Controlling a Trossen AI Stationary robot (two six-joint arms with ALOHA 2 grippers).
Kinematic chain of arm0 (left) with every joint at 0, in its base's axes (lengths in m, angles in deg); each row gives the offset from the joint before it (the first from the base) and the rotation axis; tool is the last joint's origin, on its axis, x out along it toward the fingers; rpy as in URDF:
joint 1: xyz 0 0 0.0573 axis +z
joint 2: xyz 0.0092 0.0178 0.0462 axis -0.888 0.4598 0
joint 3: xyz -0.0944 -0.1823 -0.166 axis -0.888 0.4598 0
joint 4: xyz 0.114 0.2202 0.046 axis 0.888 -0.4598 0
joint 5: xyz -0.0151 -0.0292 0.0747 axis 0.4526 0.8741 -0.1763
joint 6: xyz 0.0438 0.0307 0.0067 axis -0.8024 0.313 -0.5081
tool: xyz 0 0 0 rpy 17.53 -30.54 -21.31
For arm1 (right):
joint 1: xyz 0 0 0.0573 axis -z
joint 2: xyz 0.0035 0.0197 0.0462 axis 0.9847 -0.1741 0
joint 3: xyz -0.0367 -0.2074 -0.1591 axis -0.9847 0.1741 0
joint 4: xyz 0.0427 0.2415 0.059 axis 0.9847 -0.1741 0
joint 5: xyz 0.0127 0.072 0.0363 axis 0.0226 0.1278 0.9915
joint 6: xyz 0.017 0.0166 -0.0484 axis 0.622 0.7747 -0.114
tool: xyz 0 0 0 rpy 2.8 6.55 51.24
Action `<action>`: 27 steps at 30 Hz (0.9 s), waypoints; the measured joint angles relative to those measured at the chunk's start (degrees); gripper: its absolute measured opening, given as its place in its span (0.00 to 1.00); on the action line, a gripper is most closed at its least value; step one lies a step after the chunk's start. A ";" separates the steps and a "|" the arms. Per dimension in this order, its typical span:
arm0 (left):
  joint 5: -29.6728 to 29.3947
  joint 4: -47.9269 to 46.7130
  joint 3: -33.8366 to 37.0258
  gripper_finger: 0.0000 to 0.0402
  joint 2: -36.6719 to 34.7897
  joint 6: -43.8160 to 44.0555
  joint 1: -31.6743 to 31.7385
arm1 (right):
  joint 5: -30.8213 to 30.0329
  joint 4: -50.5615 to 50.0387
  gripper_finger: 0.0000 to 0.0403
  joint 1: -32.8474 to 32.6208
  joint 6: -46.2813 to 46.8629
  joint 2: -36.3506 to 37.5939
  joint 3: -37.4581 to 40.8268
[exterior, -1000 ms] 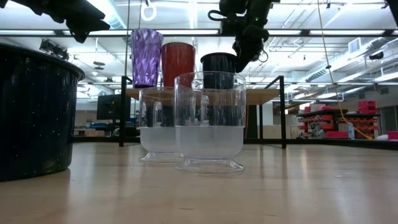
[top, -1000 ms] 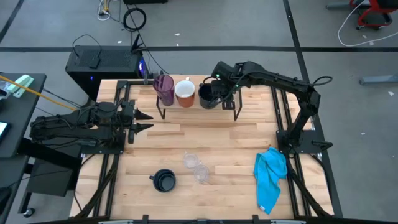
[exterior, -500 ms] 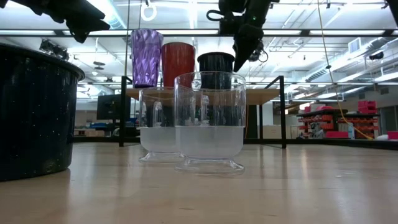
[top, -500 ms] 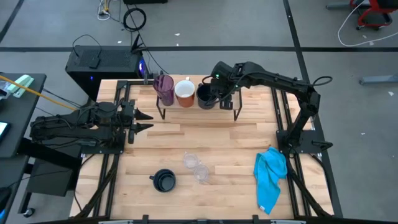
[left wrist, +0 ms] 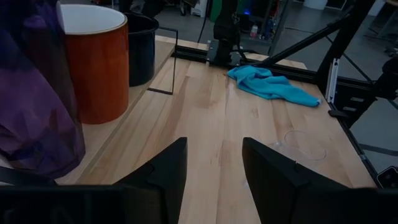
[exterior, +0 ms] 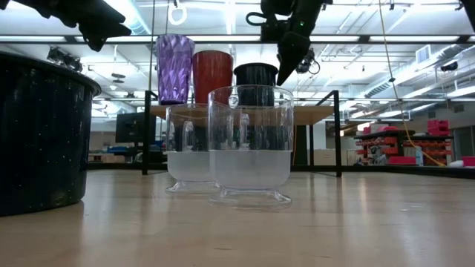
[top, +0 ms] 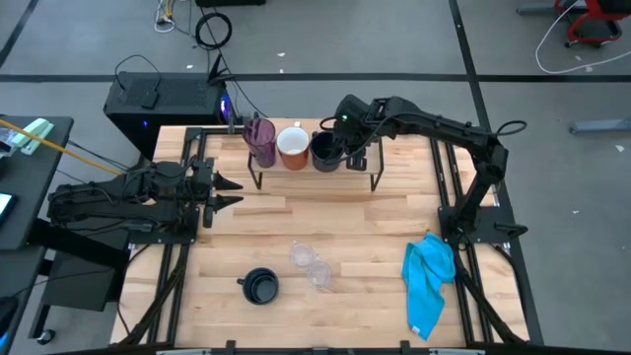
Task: Stack small to large cups/mugs on shelf
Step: Put the top dark blue mug on the shelf, then move the dark blue mug to the center of the table
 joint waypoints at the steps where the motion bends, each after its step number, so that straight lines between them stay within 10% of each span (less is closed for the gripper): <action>1: 0.00 0.01 0.00 0.40 0.00 0.00 0.00 | -0.05 0.15 0.37 0.17 -0.19 0.00 0.00; 19: 0.28 -4.26 -0.56 0.40 -0.17 0.30 0.00 | -4.00 -1.94 0.37 0.51 -0.49 2.03 -0.17; 27: 11.31 -7.45 -1.01 0.40 0.87 2.83 -0.85 | 2.90 -5.05 0.37 -1.62 5.86 4.40 -0.17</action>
